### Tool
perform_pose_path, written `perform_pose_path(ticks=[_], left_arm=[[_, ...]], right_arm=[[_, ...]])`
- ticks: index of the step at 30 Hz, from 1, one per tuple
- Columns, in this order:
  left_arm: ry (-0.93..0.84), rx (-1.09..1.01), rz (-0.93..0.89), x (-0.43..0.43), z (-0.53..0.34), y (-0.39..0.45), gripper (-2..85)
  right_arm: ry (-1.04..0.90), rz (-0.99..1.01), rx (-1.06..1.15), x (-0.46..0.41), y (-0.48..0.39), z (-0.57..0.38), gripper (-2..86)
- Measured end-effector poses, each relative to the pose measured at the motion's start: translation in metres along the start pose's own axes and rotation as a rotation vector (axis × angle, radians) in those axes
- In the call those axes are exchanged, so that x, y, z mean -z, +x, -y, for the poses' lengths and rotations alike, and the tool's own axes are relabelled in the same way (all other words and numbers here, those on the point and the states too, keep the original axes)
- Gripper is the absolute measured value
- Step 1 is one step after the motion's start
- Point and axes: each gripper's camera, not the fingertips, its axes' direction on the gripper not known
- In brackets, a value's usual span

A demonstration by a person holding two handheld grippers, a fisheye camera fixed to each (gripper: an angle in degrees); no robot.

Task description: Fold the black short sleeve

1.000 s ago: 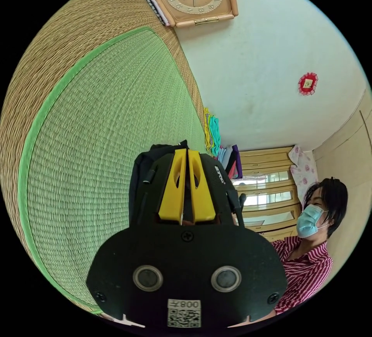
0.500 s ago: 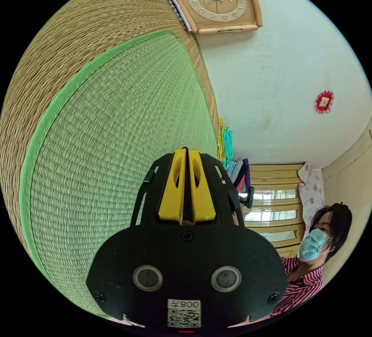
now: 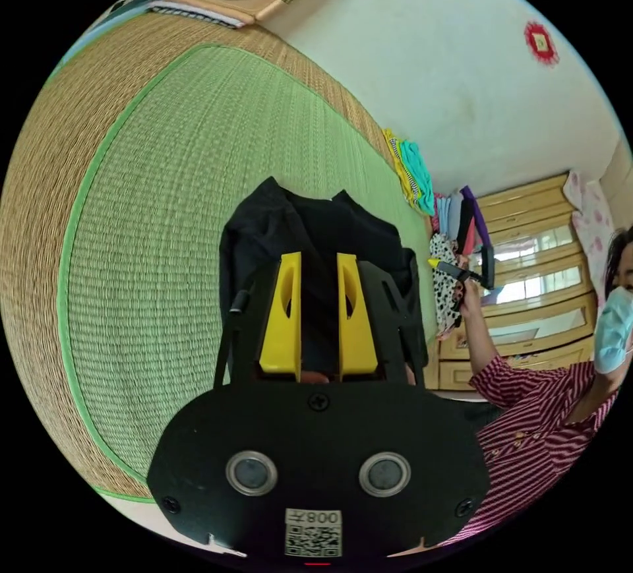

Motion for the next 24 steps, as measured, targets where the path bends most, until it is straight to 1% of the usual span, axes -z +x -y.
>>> perform_pose_path(ticks=[5,7,11,15,24], left_arm=[[-0.104,-0.057,0.238,-0.053,0.007,0.023,6.3],[-0.099,-0.053,0.282,-0.062,0.005,0.023,3.9],[-0.091,-0.024,0.232,-0.075,0.002,0.014,1.1],[-0.08,-0.031,0.234,-0.081,-0.001,0.013,0.3],[0.002,-0.048,0.211,-0.086,-0.005,0.017,0.1]], right_arm=[[-0.043,-0.101,0.05,-0.019,-0.026,0.004,8.0],[-0.075,-0.143,0.061,-0.035,-0.03,0.01,8.0],[-0.108,-0.181,0.044,-0.055,-0.028,0.016,7.3],[-0.085,-0.232,0.024,-0.054,-0.023,0.014,2.4],[-0.069,-0.204,0.006,-0.044,-0.012,0.014,0.2]])
